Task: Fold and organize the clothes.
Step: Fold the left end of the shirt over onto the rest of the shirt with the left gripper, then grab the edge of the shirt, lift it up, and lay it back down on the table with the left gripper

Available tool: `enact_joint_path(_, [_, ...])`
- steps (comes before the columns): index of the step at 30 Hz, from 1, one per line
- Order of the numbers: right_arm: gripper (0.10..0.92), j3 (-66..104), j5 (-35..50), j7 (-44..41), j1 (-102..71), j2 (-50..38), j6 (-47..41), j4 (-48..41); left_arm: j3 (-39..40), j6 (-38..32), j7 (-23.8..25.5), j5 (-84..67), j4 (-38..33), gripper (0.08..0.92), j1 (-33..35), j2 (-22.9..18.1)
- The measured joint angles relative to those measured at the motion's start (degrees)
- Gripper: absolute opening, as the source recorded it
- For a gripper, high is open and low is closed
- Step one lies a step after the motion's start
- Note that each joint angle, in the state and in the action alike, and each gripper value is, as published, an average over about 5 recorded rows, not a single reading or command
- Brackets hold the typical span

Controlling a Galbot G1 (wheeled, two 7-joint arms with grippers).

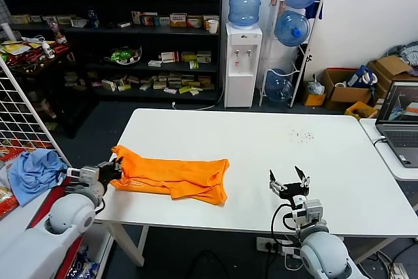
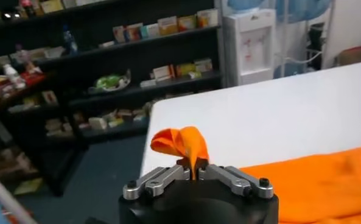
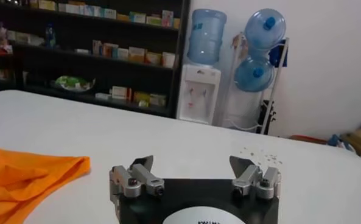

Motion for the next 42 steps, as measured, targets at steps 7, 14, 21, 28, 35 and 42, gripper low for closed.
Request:
enact_joint_path(7, [0.823,0.26,-1.32,-0.06,0.54,1.1,0.44,-1.5,4.73,2.68,-3.79,-3.81,-5.76,0.129,-1.2,-4.82])
enact_joint_path(14, [0.823,0.61,-2.13,-0.17,0.98,1.87,0.61,-2.99,10.07,3.51,-6.63,-5.63,-7.04,0.129,-3.63,-11.82])
enact_joint_path(21, [0.823,0.62,-2.59,-0.32,0.96,2.47,0.64,-3.78,14.0,3.67,-8.62,-5.73,-5.61,0.129,-6.05,-19.17])
enact_joint_path(28, [0.823,0.28,-2.65,-0.35,1.24,2.51,0.42,-4.06,16.07,2.81,-9.11,-5.05,-2.28,0.154,-7.05,-26.13])
enact_joint_path(35, [0.823,-0.41,-2.65,-0.34,1.9,2.79,0.0,-4.46,16.16,-0.75,-8.14,-5.62,0.78,0.342,-7.41,-30.61])
enact_joint_path(42, [0.823,-1.03,-2.54,-0.36,2.33,2.91,-0.43,-4.69,15.29,-4.75,-6.89,-6.45,-0.28,0.541,-6.32,-30.54])
